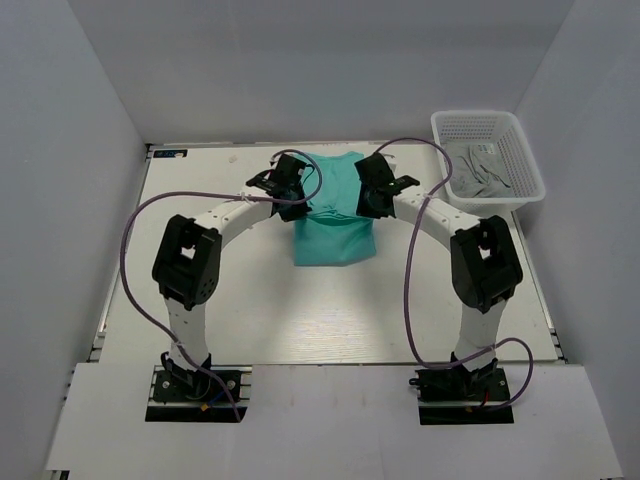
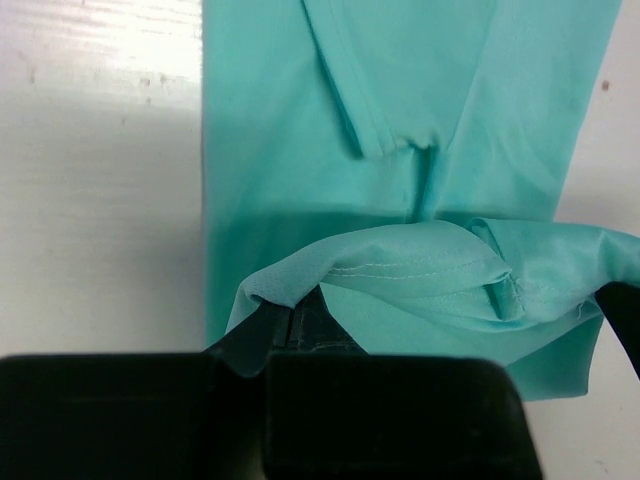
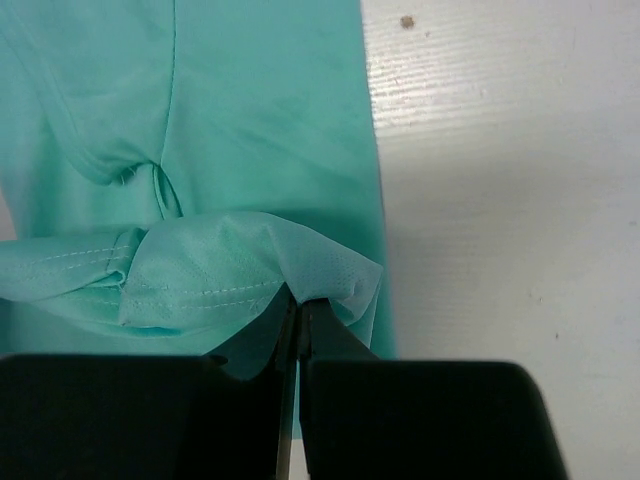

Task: Fold and stack the t-shirts
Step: Fold the folded rectangular tshirt in 1/3 of the way

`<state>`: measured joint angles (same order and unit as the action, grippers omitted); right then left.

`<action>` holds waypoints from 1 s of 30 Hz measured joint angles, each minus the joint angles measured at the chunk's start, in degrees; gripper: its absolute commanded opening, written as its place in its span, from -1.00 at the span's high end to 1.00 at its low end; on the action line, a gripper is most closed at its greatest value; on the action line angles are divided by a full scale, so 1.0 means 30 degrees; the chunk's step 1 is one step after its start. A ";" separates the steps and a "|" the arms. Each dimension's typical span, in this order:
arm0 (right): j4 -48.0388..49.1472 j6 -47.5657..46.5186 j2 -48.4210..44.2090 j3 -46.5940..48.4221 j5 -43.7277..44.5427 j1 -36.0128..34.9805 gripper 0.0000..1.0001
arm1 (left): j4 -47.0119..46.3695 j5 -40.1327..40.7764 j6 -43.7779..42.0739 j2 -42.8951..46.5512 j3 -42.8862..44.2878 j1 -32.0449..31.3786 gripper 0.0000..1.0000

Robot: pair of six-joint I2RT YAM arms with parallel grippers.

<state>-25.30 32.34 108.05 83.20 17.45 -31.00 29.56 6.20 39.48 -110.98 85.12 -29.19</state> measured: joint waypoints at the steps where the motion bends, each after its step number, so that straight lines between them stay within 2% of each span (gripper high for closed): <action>1: 0.0095 -0.0087 0.0255 0.0233 -0.0109 0.0109 1.00 | -0.0051 -0.0087 -0.0087 -0.0372 0.0328 0.0087 1.00; 6: 0.0291 -0.0495 0.1559 0.1311 -0.0823 0.0568 1.00 | -0.0357 -0.0568 -0.0379 -0.1690 0.1013 0.0583 1.00; 8: 0.0284 -0.0597 0.2098 0.1785 -0.1064 0.0721 0.87 | -0.0510 -0.0750 -0.0517 -0.2091 0.1137 0.0758 1.00; 9: 0.0284 -0.0721 0.2361 0.2033 -0.1253 0.0794 0.67 | -0.0495 -0.0831 -0.0561 -0.2375 0.1348 0.0860 1.00; 10: 0.0291 -0.0707 0.2637 0.2310 -0.1392 0.0852 0.54 | -0.0539 -0.0882 -0.0605 -0.2630 0.1574 0.0918 0.87; 12: 0.0262 -0.0889 0.3162 0.2863 -0.1668 0.1020 0.25 | -0.0597 -0.1056 -0.0838 -0.3242 0.2229 0.1071 0.37; 15: 0.0131 -0.0984 0.3905 0.3956 -0.2033 0.1275 -0.18 | -0.0729 -0.1341 -0.1056 -0.3847 0.2929 0.1297 0.01; 16: 0.0066 -0.1042 0.4248 0.4495 -0.2106 0.1377 -0.25 | -0.0736 -0.1413 -0.1195 -0.4080 0.3395 0.1406 -0.08; 17: 0.0000 -0.1100 0.4575 0.5078 -0.2178 0.1486 -0.33 | -0.0736 -0.1457 -0.1333 -0.4357 0.3993 0.1479 -0.72; 18: -0.0226 -0.1129 0.4932 0.5829 -0.2266 0.1603 -0.37 | -0.0736 -0.1508 -0.1617 -0.4743 0.4860 0.1596 -0.81; 20: -0.0663 -0.1209 0.5705 0.7541 -0.2412 0.1858 -0.40 | -0.0219 -0.1603 -0.1698 -0.5909 0.7672 0.1836 -0.81; 22: -0.0750 -0.1217 0.6156 0.8969 -0.2623 0.2127 -0.43 | -0.0066 -0.1654 -0.1967 -0.6892 1.0127 0.2098 -0.99; 23: -0.0729 -0.1231 0.6135 0.9202 -0.2754 0.2251 -0.60 | 0.0109 -0.1749 -0.2025 -0.7045 1.0790 0.2208 -0.99; 24: -0.0663 -0.1268 0.5916 0.9187 -0.2936 0.2353 -0.60 | 0.0160 -0.1865 -0.2091 -0.7082 1.1183 0.2346 -0.99; 25: -0.0517 -0.1362 0.5632 0.8888 -0.3133 0.2455 -0.75 | 0.0044 -0.2018 -0.2193 -0.6885 1.1111 0.2419 -0.99; 26: -0.0379 -0.1428 0.5136 0.8327 -0.3366 0.2535 -0.81 | -0.0015 -0.2208 -0.2237 -0.6615 1.0805 0.2499 -0.99; 28: -0.0058 -0.1537 0.3796 0.6419 -0.3934 0.2667 -0.81 | -0.0342 -0.2528 -0.2317 -0.5566 0.9056 0.2681 -0.99; 30: 0.0291 -0.1566 0.1982 0.3876 -0.4488 0.2659 -0.81 | -0.0685 -0.2871 -0.2368 -0.3927 0.6142 0.2725 -0.99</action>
<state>-24.43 27.64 113.99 94.83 3.99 -23.03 27.51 -2.42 32.38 -122.76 103.55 -21.02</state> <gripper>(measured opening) 0.902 0.995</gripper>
